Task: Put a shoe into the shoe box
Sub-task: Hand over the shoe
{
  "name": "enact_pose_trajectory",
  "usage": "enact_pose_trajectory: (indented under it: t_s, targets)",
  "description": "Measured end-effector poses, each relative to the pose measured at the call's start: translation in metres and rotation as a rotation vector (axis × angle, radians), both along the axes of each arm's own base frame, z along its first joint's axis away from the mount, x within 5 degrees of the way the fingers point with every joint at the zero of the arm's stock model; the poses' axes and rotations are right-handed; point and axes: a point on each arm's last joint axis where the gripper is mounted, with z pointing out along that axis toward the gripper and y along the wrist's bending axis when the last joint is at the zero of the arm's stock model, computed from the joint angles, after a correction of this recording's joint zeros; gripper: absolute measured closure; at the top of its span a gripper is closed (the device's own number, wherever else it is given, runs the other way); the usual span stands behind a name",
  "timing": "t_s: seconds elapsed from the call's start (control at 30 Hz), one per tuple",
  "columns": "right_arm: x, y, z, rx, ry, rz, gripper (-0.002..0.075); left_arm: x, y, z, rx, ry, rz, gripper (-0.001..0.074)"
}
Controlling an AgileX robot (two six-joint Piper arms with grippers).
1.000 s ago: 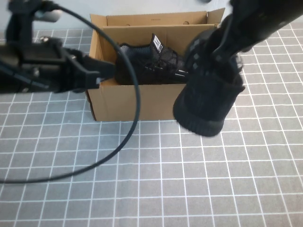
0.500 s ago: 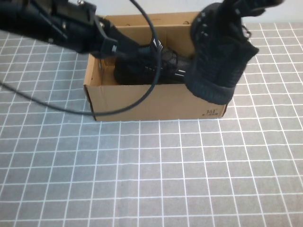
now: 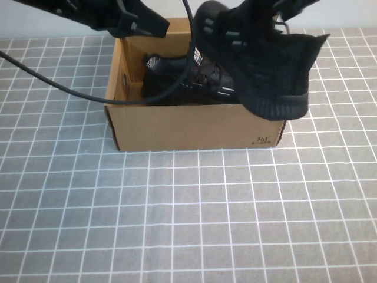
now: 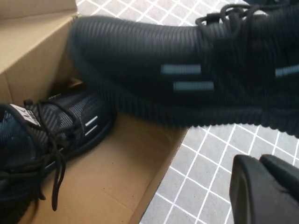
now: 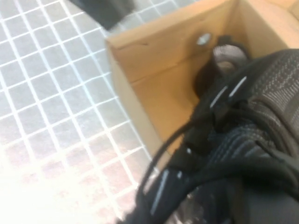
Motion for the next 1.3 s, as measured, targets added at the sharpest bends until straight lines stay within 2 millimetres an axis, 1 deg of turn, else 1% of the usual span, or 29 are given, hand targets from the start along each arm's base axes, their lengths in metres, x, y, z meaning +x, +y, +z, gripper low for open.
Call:
enact_pose_trajectory:
  t_s: [0.13,0.23,0.33,0.4,0.47,0.67,0.73,0.87,1.0,1.07,1.1,1.17,1.23,1.3]
  targets:
    - [-0.015,0.031,-0.003,-0.057,-0.021,0.076,0.0712,0.0,0.0,-0.001,0.013,-0.011,-0.009,0.0736]
    - [-0.033,0.052,-0.006,-0.149,-0.065,0.141,0.0712,0.001,0.003,-0.003,0.057,-0.021,-0.005,0.0736]
    - [-0.051,0.065,-0.009,-0.208,-0.098,0.228,0.0712,0.002,0.006,-0.006,0.106,-0.031,0.0,0.0736]
    - [-0.06,0.065,-0.007,-0.218,-0.118,0.269,0.0712,0.002,0.007,-0.007,0.119,-0.032,0.002,0.0736]
    - [-0.064,0.063,-0.004,-0.221,-0.131,0.279,0.0712,0.002,0.007,-0.007,0.124,-0.032,0.001,0.0736]
    - [-0.061,0.056,-0.006,-0.31,-0.172,0.253,0.0712,0.001,0.005,-0.008,0.133,-0.034,-0.004,0.0736]
    - [-0.058,0.052,-0.007,-0.356,-0.188,0.234,0.0712,-0.001,-0.002,-0.014,0.14,-0.018,-0.023,0.0736]
    - [-0.054,0.046,-0.008,-0.388,-0.197,0.213,0.0712,-0.008,-0.018,-0.029,0.186,-0.011,-0.099,0.0736]
    - [-0.052,0.043,-0.008,-0.388,-0.195,0.204,0.0712,-0.012,-0.027,-0.03,0.2,-0.037,-0.151,0.0733]
    - [-0.052,0.043,-0.008,-0.388,-0.195,0.204,0.0712,-0.012,-0.027,-0.03,0.201,-0.046,-0.159,0.0703]
    - [-0.052,0.043,-0.008,-0.388,-0.195,0.204,0.0712,-0.012,-0.027,-0.03,0.2,-0.049,-0.162,0.0671]
    - [-0.052,0.043,-0.008,-0.388,-0.195,0.204,0.0712,-0.013,-0.028,-0.029,0.187,-0.056,-0.172,0.0577]
    - [-0.052,0.043,-0.008,-0.388,-0.195,0.204,0.0712,-0.013,-0.03,-0.027,0.166,-0.075,-0.194,0.0457]
    - [-0.052,0.043,-0.008,-0.391,-0.197,0.205,0.0712,-0.014,-0.032,-0.025,0.142,-0.107,-0.227,0.0356]
